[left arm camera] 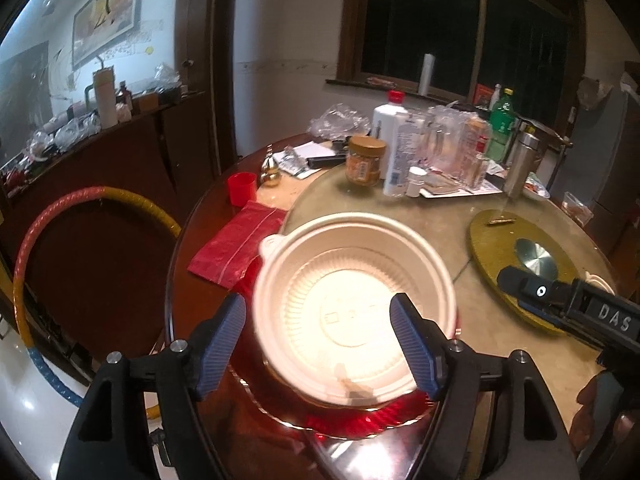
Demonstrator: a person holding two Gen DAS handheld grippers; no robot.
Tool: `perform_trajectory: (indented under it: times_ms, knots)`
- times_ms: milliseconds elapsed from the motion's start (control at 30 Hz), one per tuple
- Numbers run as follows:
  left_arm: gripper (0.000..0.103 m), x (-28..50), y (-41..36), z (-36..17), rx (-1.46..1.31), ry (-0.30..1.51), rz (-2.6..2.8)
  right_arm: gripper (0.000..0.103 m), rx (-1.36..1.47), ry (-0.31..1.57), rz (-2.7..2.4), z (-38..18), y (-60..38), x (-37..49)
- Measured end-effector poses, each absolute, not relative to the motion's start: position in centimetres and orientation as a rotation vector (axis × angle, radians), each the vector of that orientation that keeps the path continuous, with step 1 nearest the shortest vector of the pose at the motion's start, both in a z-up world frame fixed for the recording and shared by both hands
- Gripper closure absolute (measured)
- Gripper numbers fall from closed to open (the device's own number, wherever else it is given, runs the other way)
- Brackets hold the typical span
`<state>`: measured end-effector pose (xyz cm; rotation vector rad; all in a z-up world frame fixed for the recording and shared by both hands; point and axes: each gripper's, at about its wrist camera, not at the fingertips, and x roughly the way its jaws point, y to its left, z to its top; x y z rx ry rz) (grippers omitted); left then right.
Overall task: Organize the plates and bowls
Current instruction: 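Withdraw the left gripper from the stack toward the remaining bowls, then move both grippers to the rim of the large white foam bowl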
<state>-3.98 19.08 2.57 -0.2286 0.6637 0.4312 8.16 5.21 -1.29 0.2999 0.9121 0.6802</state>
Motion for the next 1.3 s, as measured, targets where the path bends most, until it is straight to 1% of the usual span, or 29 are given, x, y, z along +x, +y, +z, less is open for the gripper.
perform_trajectory:
  times_ms: [133,500,1033,1300]
  knots:
    - [0.024,-3.7,17.1,3.5,-0.212,0.633,0.374,0.046,0.329,0.903,0.654,-1.3,3.0,7.9]
    - [0.024,-0.7,8.0,4.0,-0.116,0.652,0.098,0.046,0.430,0.875,0.516,-1.7,-5.8,6.5]
    - [0.024,3.7,-5.0,1.1,-0.076,0.838,-0.228,0.046,0.585,0.809,0.312,-0.7,-20.6,3.3]
    - [0.024,6.0,-12.0,0.0,-0.104,0.946,-0.394,0.046,0.707,0.702,0.147,1.0,-29.7,0.5]
